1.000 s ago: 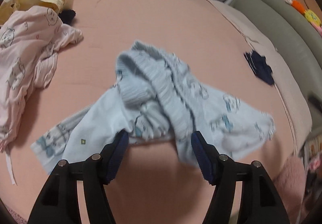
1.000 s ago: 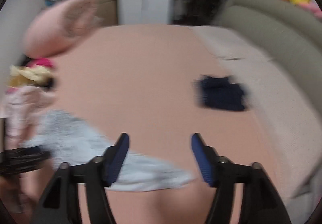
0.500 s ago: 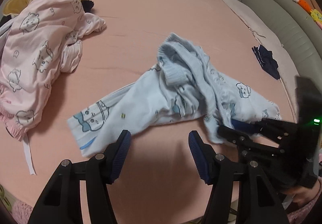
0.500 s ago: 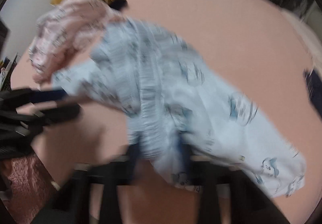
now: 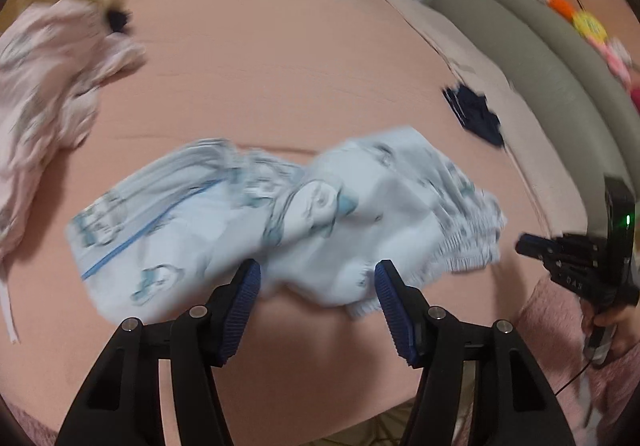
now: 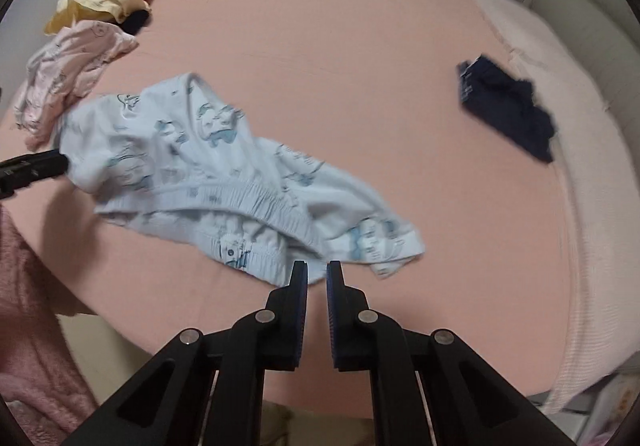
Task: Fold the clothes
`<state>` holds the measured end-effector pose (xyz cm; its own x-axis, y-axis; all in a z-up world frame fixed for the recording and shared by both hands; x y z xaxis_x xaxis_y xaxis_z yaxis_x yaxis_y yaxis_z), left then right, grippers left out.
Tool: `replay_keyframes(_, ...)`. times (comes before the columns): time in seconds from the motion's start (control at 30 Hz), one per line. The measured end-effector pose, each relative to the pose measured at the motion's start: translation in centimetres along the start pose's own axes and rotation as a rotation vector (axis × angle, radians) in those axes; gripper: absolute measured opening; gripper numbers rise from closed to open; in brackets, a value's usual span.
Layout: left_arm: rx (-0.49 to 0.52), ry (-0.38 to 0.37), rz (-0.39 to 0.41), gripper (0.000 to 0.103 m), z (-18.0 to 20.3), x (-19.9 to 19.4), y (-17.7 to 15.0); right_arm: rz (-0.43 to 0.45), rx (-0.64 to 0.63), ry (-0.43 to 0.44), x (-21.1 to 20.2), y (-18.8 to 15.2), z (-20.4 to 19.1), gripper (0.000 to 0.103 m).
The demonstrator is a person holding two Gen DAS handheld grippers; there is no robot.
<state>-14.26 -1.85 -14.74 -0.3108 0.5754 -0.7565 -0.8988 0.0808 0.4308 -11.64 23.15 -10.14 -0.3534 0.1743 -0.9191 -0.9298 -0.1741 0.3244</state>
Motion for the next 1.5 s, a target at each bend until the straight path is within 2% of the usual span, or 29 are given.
replay_keyframes(0.07,0.060,0.009,-0.019,0.057,1.9,0.4,-0.7,0.002,-0.015,0.020,0.4,-0.1,-1.3,0.007)
replay_keyframes(0.17,0.060,0.101,0.034,0.057,2.3,-0.6,-1.9,0.017,-0.044,0.034,0.7,0.3,-3.6,0.007)
replay_keyframes(0.2,0.054,0.103,0.050,0.057,2.2,-1.0,-2.3,0.023,-0.050,0.027,0.8,0.7,-4.2,0.007)
replay_keyframes(0.27,0.067,0.033,0.020,0.054,3.0,-0.9,-2.9,0.046,-0.038,-0.024,0.6,0.8,-3.4,0.008)
replay_keyframes(0.3,0.096,0.013,0.007,0.048,3.7,-0.7,-3.2,0.049,-0.020,-0.036,0.5,0.8,-2.9,0.008)
replay_keyframes(0.33,0.129,0.000,-0.001,0.041,4.4,-0.6,-3.5,0.051,0.014,-0.032,0.3,0.8,-2.1,0.009)
replay_keyframes(0.37,0.133,-0.044,-0.011,0.037,5.0,-0.2,-3.7,0.048,0.063,-0.005,0.1,0.8,-0.9,0.009)
replay_keyframes(0.4,0.105,-0.085,-0.022,0.031,5.2,0.5,-3.7,0.034,0.096,0.018,0.3,0.7,-0.4,0.009)
replay_keyframes(0.43,0.069,-0.117,-0.034,0.031,5.4,1.3,-3.6,0.017,0.129,0.035,0.8,0.6,0.2,0.009)
replay_keyframes(0.47,0.059,-0.118,-0.045,0.031,5.5,2.3,-3.5,-0.014,0.154,0.036,1.7,0.7,1.0,0.009)
replay_keyframes(0.57,0.101,0.015,-0.054,0.031,5.4,4.6,-2.7,-0.063,0.194,0.048,3.2,0.4,1.7,0.009)
replay_keyframes(0.67,0.142,0.113,-0.034,0.031,5.1,4.7,-1.7,-0.090,0.214,0.058,4.3,0.5,2.0,0.009)
replay_keyframes(0.8,0.136,0.140,-0.008,0.031,4.7,3.3,-1.0,-0.097,0.198,0.045,5.5,1.3,3.2,0.009)
replay_keyframes(0.87,0.163,0.186,0.005,0.031,4.5,2.8,-0.9,-0.083,0.206,0.063,5.4,1.5,2.9,0.009)
replay_keyframes(0.97,0.169,0.174,-0.003,0.031,3.8,2.6,-1.1,-0.087,0.183,0.039,5.9,1.5,2.4,0.009)
replay_keyframes(1.03,0.146,0.143,-0.050,0.031,3.2,3.6,-1.4,-0.086,0.204,0.038,5.8,1.3,2.8,0.009)
replay_keyframes(1.13,0.160,0.146,-0.083,0.031,3.1,4.7,-2.1,-0.055,0.219,0.081,4.7,1.2,3.6,0.009)
replay_keyframes(1.27,0.204,0.174,-0.080,0.031,3.9,5.3,-2.6,-0.022,0.192,0.137,3.0,1.1,3.2,0.011)
replay_keyframes(1.33,0.199,0.198,-0.065,0.031,3.9,5.6,-2.4,-0.020,0.180,0.125,3.5,1.2,3.1,0.025)
replay_keyframes(1.37,0.190,0.203,-0.063,0.031,4.0,5.7,-2.3,-0.030,0.179,0.105,4.3,1.3,3.0,0.028)
replay_keyframes(1.5,0.202,0.160,-0.056,0.031,5.0,5.1,-2.6,-0.076,0.216,0.064,5.5,0.6,2.7,0.029)
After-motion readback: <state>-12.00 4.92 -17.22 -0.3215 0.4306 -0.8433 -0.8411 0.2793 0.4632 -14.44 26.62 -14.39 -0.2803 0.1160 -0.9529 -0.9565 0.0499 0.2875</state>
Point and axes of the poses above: each gripper's, at about its wrist camera, not at the fingertips, and x roughly the way its jaws point, z to its right, y to its top, the point moved 4 cm from there along x, roughly the way its jaws point, and after that the axes turned 10 degrees about -y, right-handed, at the moved point
